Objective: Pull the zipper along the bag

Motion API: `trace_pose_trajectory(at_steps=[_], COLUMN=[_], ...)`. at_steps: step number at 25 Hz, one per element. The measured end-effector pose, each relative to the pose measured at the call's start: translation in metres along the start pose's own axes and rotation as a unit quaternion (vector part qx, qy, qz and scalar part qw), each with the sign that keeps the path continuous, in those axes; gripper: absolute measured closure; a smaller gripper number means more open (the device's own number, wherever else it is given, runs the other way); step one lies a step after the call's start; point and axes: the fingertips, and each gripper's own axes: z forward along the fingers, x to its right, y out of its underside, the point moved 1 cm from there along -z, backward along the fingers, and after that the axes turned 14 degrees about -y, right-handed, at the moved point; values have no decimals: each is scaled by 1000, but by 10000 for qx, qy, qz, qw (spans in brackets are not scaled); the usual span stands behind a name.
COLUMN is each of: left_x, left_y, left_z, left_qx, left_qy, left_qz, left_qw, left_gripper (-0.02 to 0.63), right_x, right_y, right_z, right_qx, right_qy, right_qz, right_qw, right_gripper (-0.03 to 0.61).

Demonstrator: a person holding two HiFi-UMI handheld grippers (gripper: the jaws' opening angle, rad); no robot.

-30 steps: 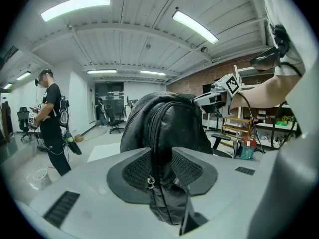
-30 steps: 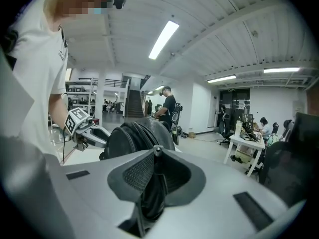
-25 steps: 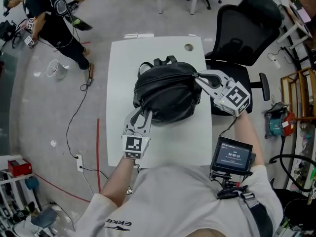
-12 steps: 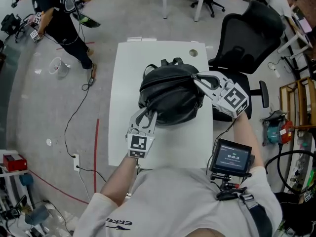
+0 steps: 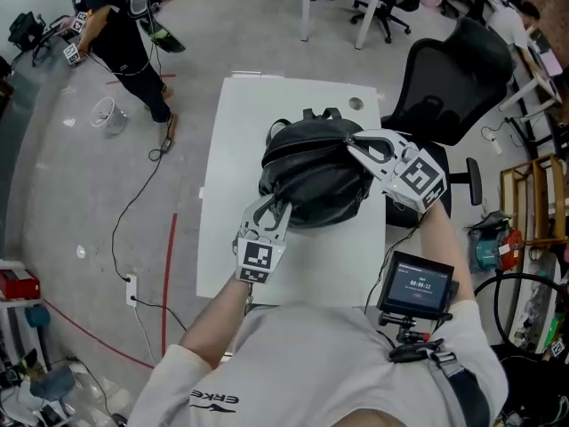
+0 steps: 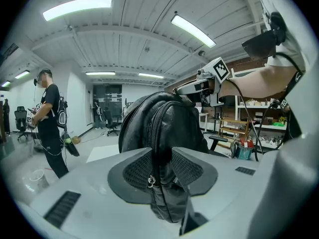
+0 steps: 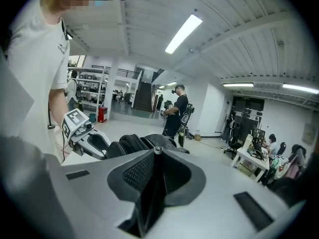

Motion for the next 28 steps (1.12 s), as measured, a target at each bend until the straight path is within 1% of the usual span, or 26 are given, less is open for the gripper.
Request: trace_pose_trajectory(at_steps=[9, 14, 18, 28], left_x=[-3, -1, -4, -5], left_y=[7, 18, 11, 14], left_z=[2, 2, 1, 2], left_qx=[115, 110, 171, 254], left_qy=[101, 185, 263, 494], left_qz=[-32, -136, -121, -215], left_qw=[9999, 9997, 9994, 9982], left_gripper=[503, 503, 503, 503], right_x=[-7, -11, -13, -20], right_y=[-12, -18, -25, -38], right_z=[27, 40, 53, 88], right_qx=[-234, -422, -599, -1140], right_qy=[-124, -167, -219, -506], right_qz=[-127, -225, -321, -378], right_qw=[9996, 9987, 9974, 9915], right_gripper=[529, 529, 529, 529])
